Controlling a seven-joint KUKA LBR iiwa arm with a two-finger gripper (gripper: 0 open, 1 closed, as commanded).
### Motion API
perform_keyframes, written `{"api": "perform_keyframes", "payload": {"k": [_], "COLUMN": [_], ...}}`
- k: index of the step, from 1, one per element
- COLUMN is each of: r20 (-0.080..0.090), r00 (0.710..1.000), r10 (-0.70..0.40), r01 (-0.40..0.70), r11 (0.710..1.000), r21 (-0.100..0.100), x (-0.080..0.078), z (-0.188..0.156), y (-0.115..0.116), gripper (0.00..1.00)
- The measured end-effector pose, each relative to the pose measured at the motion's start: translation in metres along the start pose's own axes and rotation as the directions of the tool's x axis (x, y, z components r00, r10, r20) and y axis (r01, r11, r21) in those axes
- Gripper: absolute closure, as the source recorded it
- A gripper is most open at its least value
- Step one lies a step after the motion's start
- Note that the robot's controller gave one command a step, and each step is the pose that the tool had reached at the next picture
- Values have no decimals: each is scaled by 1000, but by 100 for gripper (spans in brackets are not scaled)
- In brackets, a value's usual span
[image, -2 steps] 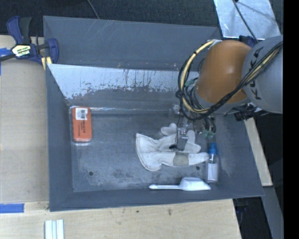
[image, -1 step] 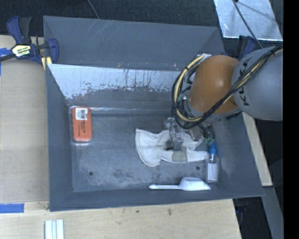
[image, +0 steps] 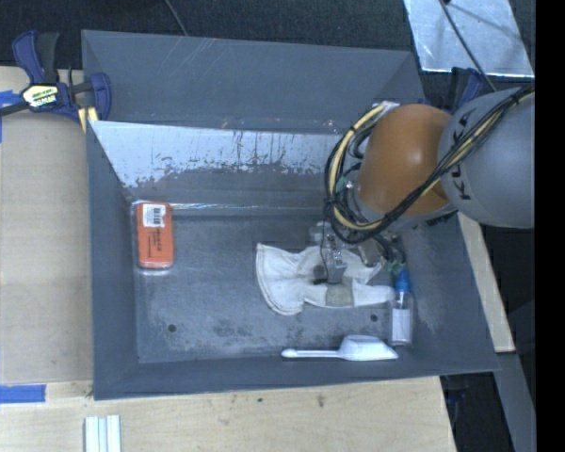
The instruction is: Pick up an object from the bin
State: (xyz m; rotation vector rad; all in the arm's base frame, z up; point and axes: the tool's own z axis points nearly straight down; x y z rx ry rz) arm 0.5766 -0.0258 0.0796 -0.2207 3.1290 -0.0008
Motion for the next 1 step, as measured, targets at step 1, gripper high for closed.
{"api": "perform_keyframes", "payload": {"k": [1], "r20": [4], "r00": [1000], "r10": [6], "r01": [-6], "r11": [1000], "r21": [1], "x": [4], "z": [-188], "y": [-5], "gripper": [100]}}
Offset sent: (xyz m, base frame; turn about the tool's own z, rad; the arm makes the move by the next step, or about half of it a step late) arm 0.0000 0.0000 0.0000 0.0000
